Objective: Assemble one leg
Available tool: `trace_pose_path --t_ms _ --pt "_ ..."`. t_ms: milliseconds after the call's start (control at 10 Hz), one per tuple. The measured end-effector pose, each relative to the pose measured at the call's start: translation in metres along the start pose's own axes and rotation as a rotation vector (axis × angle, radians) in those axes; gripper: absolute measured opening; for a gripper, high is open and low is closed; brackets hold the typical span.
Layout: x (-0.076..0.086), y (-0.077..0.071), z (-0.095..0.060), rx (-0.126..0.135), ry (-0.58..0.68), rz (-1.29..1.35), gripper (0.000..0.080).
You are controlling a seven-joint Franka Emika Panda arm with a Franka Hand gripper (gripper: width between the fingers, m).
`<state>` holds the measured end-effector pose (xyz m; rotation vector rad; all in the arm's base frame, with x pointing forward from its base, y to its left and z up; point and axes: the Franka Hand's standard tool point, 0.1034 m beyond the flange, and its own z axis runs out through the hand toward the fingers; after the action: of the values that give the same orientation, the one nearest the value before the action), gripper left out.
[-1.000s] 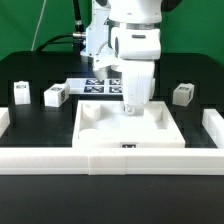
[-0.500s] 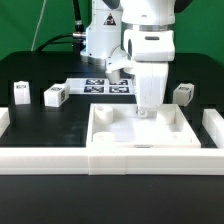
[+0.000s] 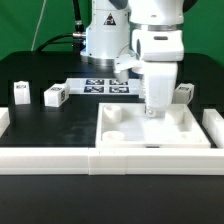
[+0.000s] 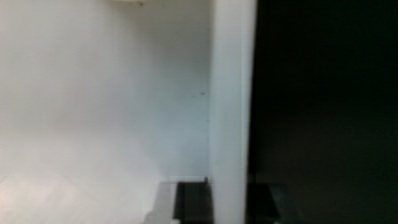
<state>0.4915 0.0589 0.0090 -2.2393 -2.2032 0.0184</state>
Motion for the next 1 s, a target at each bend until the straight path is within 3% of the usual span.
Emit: trace_pose_path --t_ms 300,500,900,1000 --pt "0.010 0.004 0.000 -0.004 0.006 -0.006 0.0059" --pt "0.026 0.008 0.000 -0.009 0.016 -0.013 0.0060" --pt "0.026 0.008 0.000 -0.008 0.015 0.011 0.0067" --pt "0.026 0.008 0.000 -0.008 0.015 0.011 0.0266"
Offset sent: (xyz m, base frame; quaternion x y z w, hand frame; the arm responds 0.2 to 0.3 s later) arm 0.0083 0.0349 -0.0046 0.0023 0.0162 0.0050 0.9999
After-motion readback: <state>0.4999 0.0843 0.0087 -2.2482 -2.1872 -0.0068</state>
